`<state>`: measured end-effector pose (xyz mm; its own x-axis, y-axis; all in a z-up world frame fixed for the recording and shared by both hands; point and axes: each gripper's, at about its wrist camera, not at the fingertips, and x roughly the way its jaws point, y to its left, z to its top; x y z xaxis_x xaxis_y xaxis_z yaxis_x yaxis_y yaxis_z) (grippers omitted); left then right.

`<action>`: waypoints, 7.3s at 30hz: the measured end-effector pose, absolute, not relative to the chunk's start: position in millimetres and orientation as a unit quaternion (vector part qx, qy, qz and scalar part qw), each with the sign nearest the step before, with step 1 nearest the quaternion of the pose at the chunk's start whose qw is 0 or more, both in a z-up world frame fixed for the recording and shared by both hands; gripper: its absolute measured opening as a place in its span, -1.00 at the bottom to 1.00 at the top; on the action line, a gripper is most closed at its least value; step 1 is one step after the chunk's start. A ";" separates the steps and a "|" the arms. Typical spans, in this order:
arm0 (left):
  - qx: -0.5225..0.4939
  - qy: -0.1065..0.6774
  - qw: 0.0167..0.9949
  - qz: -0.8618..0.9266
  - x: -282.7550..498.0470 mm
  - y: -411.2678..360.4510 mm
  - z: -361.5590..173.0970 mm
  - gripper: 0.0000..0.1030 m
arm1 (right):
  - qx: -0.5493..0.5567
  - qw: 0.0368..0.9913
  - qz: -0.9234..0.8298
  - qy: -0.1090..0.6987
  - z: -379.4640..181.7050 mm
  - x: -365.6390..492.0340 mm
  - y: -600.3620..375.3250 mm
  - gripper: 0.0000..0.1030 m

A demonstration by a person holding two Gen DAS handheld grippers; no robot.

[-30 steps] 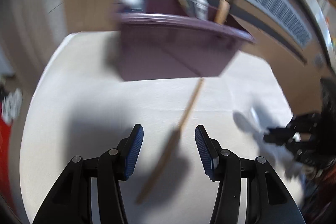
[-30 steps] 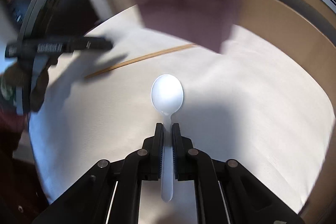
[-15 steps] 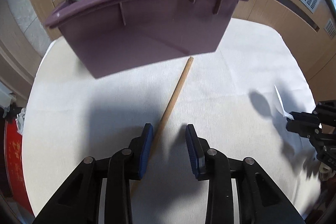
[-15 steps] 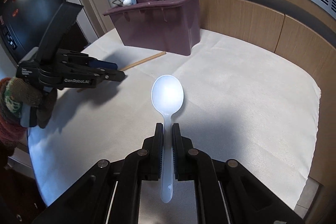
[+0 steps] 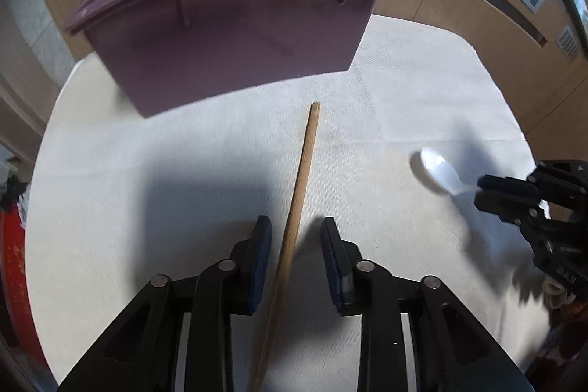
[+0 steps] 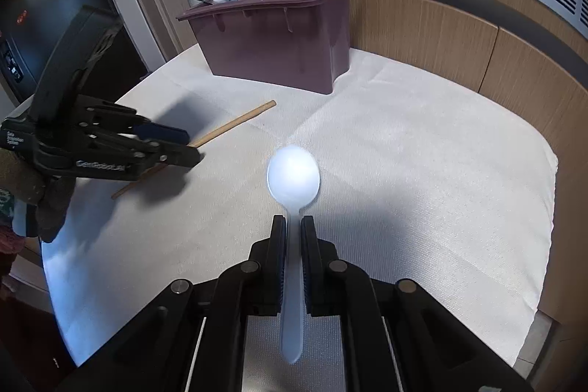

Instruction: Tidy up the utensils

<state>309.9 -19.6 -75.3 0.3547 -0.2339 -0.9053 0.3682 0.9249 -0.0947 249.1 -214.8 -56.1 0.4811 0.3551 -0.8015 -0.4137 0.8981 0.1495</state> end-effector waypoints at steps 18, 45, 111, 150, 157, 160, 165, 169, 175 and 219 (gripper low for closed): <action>-0.006 0.513 0.846 -0.145 301.0 29.2 -67.0 -0.89 | -0.012 0.853 0.232 0.467 -56.6 249.0 -214.2 -0.82; -0.015 0.498 0.855 -0.146 268.9 41.6 -62.2 -0.89 | -0.064 0.851 0.199 0.482 -71.9 276.4 -186.8 -0.07; -0.067 0.293 0.937 -0.177 363.9 68.5 111.2 -0.91 | 0.086 0.963 0.234 0.100 154.7 358.7 -169.9 -0.39; -0.099 0.360 0.918 -0.135 350.6 63.7 40.8 -0.04 | 0.048 0.934 0.182 0.304 40.2 375.4 -181.3 -0.34; -0.057 0.286 0.955 -0.060 263.4 58.2 32.0 0.08 | 0.001 0.952 0.110 0.285 43.6 282.2 -187.9 -0.34; -0.051 0.277 0.958 -0.050 231.9 56.2 22.1 0.08 | -0.007 0.958 0.085 0.273 41.2 244.5 -182.1 -0.34; -0.063 0.243 0.967 -0.035 171.3 49.6 16.0 0.07 | 0.000 0.960 0.091 0.264 33.8 182.5 -171.7 -0.35; -0.039 0.226 0.973 -0.022 136.3 34.0 23.5 0.07 | 0.003 0.962 0.092 0.256 32.7 150.2 -159.8 -0.35; -0.019 0.243 0.970 0.003 112.7 24.9 26.8 0.07 | -0.013 0.965 0.088 0.248 35.0 122.5 -150.5 -0.35; -0.009 0.284 0.959 -0.014 116.4 20.9 15.7 0.07 | -0.008 0.962 0.073 0.264 30.6 120.5 -163.5 -0.35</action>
<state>116.4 20.9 15.7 0.8386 -0.0326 -0.5438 0.0225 0.9994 -0.0253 120.5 -163.5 30.6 0.8502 0.1363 -0.5085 -0.1443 0.9892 0.0240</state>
